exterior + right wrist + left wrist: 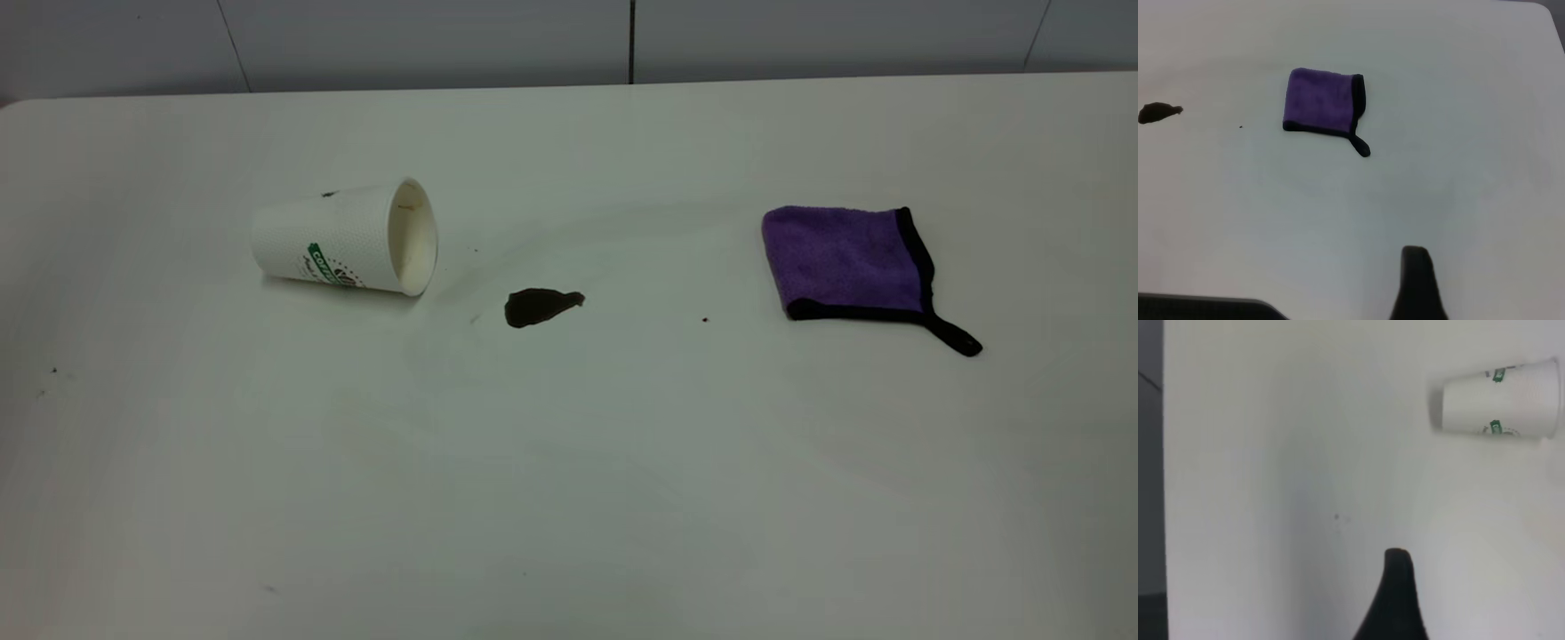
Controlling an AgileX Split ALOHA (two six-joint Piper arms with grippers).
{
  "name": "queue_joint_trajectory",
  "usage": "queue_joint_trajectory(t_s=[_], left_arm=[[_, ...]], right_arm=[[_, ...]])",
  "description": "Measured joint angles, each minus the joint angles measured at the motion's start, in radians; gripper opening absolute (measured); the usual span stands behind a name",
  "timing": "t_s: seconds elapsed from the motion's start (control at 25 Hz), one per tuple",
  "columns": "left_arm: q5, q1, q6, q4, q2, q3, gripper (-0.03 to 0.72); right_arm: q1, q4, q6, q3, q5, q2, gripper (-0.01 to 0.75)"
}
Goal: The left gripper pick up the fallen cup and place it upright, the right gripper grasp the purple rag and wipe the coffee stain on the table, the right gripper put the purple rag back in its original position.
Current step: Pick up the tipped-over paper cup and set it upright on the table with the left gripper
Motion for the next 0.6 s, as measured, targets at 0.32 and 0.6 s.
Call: queue_joint_trajectory(t_s=[0.32, 0.6], left_arm=[[-0.102, -0.262, -0.309, 0.285, 0.469, -0.183, 0.716], [-0.028, -0.445, -0.652, 0.607, 0.839, -0.403, 0.709]], right_arm=[[0.000, 0.000, 0.000, 0.000, 0.000, 0.000, 0.586], [0.000, 0.000, 0.000, 0.000, 0.000, 0.000, 0.586]])
